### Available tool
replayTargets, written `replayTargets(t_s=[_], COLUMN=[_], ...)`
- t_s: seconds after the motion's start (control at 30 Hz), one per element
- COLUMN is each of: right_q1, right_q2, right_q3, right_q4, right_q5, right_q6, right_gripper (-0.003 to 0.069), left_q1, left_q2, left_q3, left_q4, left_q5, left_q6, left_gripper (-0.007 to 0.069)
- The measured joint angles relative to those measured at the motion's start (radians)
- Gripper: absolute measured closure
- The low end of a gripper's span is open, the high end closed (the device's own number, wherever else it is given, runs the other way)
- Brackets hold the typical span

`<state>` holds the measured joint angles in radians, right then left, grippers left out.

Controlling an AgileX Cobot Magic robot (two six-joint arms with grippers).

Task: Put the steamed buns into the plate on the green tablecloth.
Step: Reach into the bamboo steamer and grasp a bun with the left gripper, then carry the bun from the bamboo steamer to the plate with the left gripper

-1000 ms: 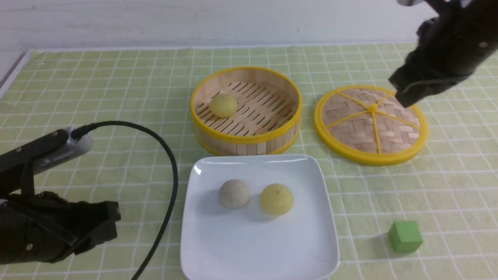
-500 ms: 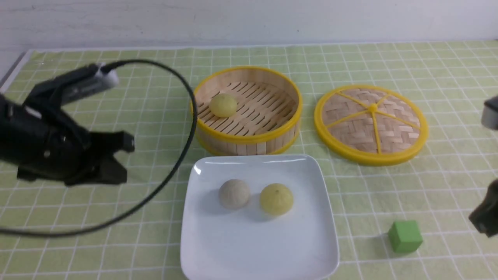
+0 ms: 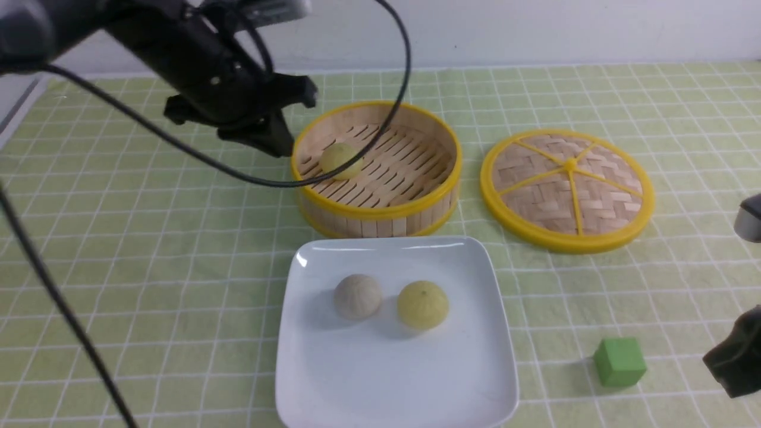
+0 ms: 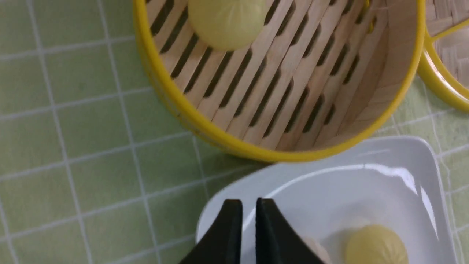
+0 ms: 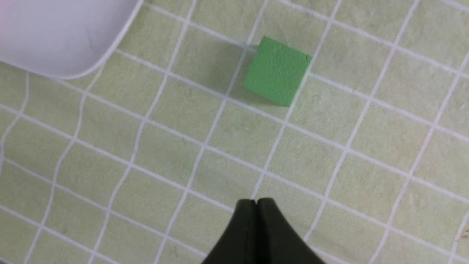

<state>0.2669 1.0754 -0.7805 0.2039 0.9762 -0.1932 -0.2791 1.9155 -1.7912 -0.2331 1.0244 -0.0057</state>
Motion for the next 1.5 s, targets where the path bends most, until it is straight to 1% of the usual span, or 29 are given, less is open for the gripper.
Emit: replayTargets(t_s=[0.07,0.1,0.13,0.2,0.27,0.3,0.33,0.47,0.7,0.8,0.87,0.93,0.97,1.03,1.07,1.1,1.17,1.3,1.33,1.5], right_q1=[0.0,0.0,0.0,0.0,0.0,0.0,0.0,0.0,0.0,0.0,0.0,0.0,0.0,0.0,0.0,0.0,0.0,0.0,0.0,0.0], right_q2=[0.0,0.0,0.0,0.0,0.0,0.0,0.0,0.0,0.0,0.0,0.0,0.0,0.0,0.0,0.0,0.0,0.0,0.0,0.0,0.0], right_q3=[0.0,0.0,0.0,0.0,0.0,0.0,0.0,0.0,0.0,0.0,0.0,0.0,0.0,0.0,0.0,0.0,0.0,0.0,0.0,0.0], right_q4=[0.0,0.001,0.001,0.001,0.002,0.008,0.014,0.032,0.041,0.041,0.042,0.043,0.044,0.046,0.046,0.046,0.049,0.049,0.049,0.049], right_q5=[0.0,-0.001,-0.002,-0.006,-0.006,-0.007,-0.007,-0.013,-0.027,-0.031,-0.035,-0.04,-0.041,-0.043,-0.045,-0.047,-0.049,-0.051,-0.051,-0.052], right_q6=[0.001,0.001,0.001,0.001,0.001,0.001,0.001,0.001,0.001,0.001,0.001,0.001,0.001,0.001,0.001,0.001,0.001,0.001,0.001,0.001], right_gripper=[0.0664,0.0662,0.0662,0.0661,0.0661,0.0661,0.0659,0.0658,0.0655,0.0652,0.065,0.0648,0.0647,0.0646,0.0645,0.0645,0.0643,0.064,0.0638,0.0631], left_q1=[-0.022,-0.039,-0.043,-0.054,-0.055,-0.055,-0.055,-0.055,-0.055,-0.055,-0.055,-0.055,-0.055,-0.055,-0.055,-0.055,-0.055,-0.055,-0.055,-0.055], left_q2=[0.062,0.115,0.13,0.224,0.256,0.302,0.322,0.395,0.451,0.47,0.482,0.49,0.49,0.49,0.488,0.484,0.468,0.417,0.374,0.197], left_q3=[-0.072,-0.153,-0.172,-0.286,-0.32,-0.357,-0.376,-0.397,-0.397,-0.403,-0.404,-0.405,-0.405,-0.405,-0.407,-0.407,-0.407,-0.407,-0.406,-0.406], left_q4=[0.052,0.094,0.105,0.16,0.173,0.186,0.19,0.192,0.168,0.142,0.12,0.098,0.094,0.087,0.082,0.078,0.056,0.013,-0.004,-0.014], left_q5=[0.003,0.004,0.004,0.005,0.005,0.002,-0.002,-0.037,-0.097,-0.127,-0.132,-0.131,-0.13,-0.128,-0.121,-0.113,-0.082,-0.006,0.054,0.121], left_q6=[-0.045,-0.081,-0.091,-0.13,-0.136,-0.143,-0.144,-0.147,-0.147,-0.147,-0.155,-0.175,-0.182,-0.19,-0.192,-0.194,-0.194,-0.195,-0.192,-0.133], left_gripper=[0.0463,0.0415,0.0401,0.0314,0.0286,0.0249,0.0234,0.0213,0.0217,0.0237,0.027,0.0347,0.0398,0.0456,0.0536,0.0575,0.0599,0.0606,0.0606,0.0606])
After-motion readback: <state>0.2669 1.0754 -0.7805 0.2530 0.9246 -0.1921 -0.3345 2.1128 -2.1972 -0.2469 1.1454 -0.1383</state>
